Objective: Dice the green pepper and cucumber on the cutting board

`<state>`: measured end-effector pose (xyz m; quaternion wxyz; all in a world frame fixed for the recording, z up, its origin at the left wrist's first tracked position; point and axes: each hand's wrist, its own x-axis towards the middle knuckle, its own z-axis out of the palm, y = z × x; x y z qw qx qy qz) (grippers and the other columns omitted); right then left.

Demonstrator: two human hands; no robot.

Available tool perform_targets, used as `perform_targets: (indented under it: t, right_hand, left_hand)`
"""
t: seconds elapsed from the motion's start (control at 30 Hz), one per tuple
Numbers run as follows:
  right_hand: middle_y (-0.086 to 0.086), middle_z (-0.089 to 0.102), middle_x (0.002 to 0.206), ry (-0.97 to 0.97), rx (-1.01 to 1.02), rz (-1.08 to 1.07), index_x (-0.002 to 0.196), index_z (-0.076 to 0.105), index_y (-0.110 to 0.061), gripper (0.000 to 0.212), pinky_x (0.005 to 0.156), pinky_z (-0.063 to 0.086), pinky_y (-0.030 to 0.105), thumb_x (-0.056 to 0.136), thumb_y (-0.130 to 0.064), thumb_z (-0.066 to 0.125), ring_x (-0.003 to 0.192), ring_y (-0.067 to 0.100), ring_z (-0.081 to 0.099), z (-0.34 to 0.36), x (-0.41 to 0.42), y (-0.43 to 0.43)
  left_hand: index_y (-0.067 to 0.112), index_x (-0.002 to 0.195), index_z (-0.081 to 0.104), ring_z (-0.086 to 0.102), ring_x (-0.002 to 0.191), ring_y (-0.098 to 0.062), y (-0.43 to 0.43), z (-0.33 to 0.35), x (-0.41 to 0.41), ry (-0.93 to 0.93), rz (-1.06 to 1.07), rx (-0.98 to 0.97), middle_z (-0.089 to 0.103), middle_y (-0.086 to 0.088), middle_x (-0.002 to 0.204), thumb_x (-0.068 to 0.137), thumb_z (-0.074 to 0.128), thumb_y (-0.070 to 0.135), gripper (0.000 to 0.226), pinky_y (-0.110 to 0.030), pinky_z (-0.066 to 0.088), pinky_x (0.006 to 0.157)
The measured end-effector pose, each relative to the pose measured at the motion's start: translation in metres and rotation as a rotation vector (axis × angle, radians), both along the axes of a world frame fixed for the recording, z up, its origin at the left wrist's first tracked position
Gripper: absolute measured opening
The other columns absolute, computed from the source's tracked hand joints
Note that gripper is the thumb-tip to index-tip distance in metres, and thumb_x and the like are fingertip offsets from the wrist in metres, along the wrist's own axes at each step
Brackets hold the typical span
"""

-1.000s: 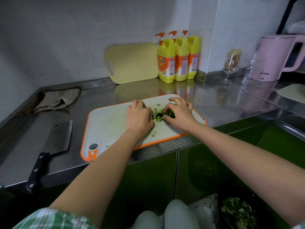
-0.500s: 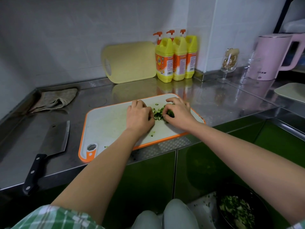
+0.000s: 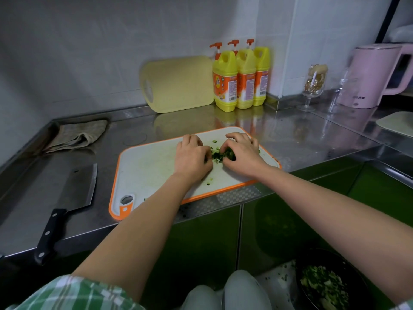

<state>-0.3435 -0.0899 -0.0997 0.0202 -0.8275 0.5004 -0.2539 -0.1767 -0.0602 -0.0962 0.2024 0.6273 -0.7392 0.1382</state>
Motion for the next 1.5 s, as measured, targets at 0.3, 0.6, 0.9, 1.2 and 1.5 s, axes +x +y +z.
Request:
perform_targets:
  t: [0.3,0.6,0.9,1.2,1.5]
  right_hand:
    - [0.001,0.041,0.143,0.009,0.004,0.005,0.109,0.062,-0.022,0.023,0.101,0.022,0.038,0.087,-0.028,0.058,0.135,0.022,0.030,-0.003,0.000,-0.005]
    - [-0.001,0.045,0.142,-0.082,-0.011,0.038,0.112,0.060,-0.024,0.021,0.097,0.020,0.034,0.092,-0.030,0.056,0.135,0.019,0.033,-0.004,-0.009,-0.010]
    - [-0.001,0.047,0.144,-0.055,0.036,0.070,0.121,0.060,-0.025,0.029,0.102,0.023,0.037,0.092,-0.029,0.058,0.136,0.020,0.036,0.001,-0.017,-0.012]
    - [-0.002,0.047,0.142,-0.025,0.052,0.068,0.116,0.060,-0.025,0.028,0.099,0.021,0.034,0.088,-0.033,0.061,0.133,0.018,0.037,-0.001,-0.012,-0.011]
    - [-0.002,0.044,0.144,-0.052,0.068,0.090,0.109,0.061,-0.026,0.021,0.098,0.017,0.031,0.089,-0.021,0.055,0.135,0.017,0.033,0.001,-0.016,-0.008]
  left_hand:
    - [0.021,0.108,0.067,0.043,0.114,-0.027,-0.008,0.004,-0.006,0.068,-0.115,0.025,0.055,-0.005,0.114,0.079,0.067,0.038,0.034,-0.038,0.036,0.090]
    - [0.019,0.091,0.070,0.048,0.102,-0.029,-0.010,0.000,0.009,0.076,-0.102,-0.071,0.058,-0.005,0.101,0.077,0.069,0.030,0.017,-0.036,0.036,0.082]
    - [0.021,0.106,0.068,0.049,0.110,-0.028,-0.014,0.002,-0.009,0.036,-0.097,0.057,0.063,-0.004,0.107,0.083,0.064,0.031,0.025,-0.037,0.036,0.087]
    - [0.022,0.103,0.069,0.047,0.106,-0.027,-0.014,0.001,-0.011,0.086,-0.117,0.039,0.056,-0.006,0.107,0.079,0.068,0.033,0.026,-0.036,0.035,0.082]
    - [0.019,0.096,0.070,0.047,0.104,-0.028,-0.009,0.002,0.002,0.072,-0.061,0.015,0.055,-0.006,0.104,0.079,0.066,0.026,0.019,-0.035,0.035,0.082]
